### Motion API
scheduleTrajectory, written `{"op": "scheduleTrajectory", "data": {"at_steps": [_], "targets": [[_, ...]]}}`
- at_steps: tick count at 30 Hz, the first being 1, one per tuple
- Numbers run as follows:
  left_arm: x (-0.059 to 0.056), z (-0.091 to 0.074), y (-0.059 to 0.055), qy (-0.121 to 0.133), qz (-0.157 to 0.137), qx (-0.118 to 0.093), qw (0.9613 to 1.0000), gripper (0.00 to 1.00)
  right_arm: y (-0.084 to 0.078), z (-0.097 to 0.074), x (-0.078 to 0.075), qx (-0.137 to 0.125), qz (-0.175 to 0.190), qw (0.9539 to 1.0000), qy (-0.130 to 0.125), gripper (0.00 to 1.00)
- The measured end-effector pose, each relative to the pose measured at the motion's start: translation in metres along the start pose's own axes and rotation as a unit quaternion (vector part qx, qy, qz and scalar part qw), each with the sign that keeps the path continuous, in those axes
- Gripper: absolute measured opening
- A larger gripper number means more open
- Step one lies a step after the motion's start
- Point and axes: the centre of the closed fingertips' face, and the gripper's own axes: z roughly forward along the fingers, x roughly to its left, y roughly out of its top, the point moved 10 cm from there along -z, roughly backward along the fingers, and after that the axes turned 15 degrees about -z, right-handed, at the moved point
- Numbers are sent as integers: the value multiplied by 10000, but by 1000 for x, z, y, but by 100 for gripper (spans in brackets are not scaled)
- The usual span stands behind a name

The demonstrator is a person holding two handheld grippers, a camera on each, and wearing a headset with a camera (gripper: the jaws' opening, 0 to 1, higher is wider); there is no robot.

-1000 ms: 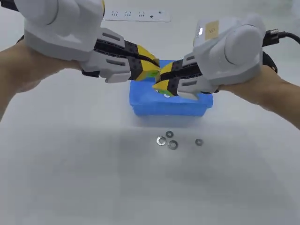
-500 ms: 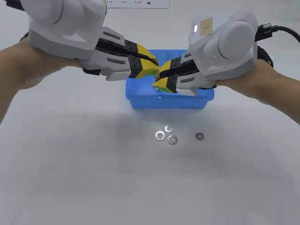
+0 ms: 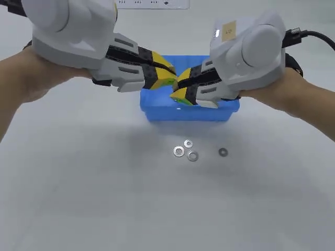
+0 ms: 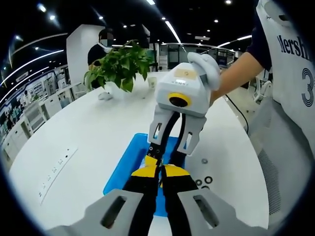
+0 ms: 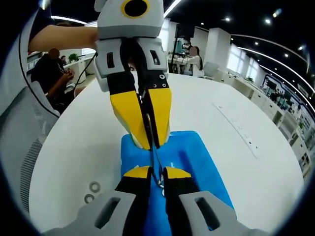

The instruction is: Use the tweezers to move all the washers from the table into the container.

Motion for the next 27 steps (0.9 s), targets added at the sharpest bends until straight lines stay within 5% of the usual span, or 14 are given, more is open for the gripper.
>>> {"op": "scheduleTrajectory", "data": {"at_steps": [11,27], "targets": [[-14,-11,10,10,148,-59,9999,6,14,-14,4,-44,-123,9999,-42,12],[-53,-33,32,35,340,-190,9992,6,40,-42,19,-209,-417,9989,-85,12]]}}
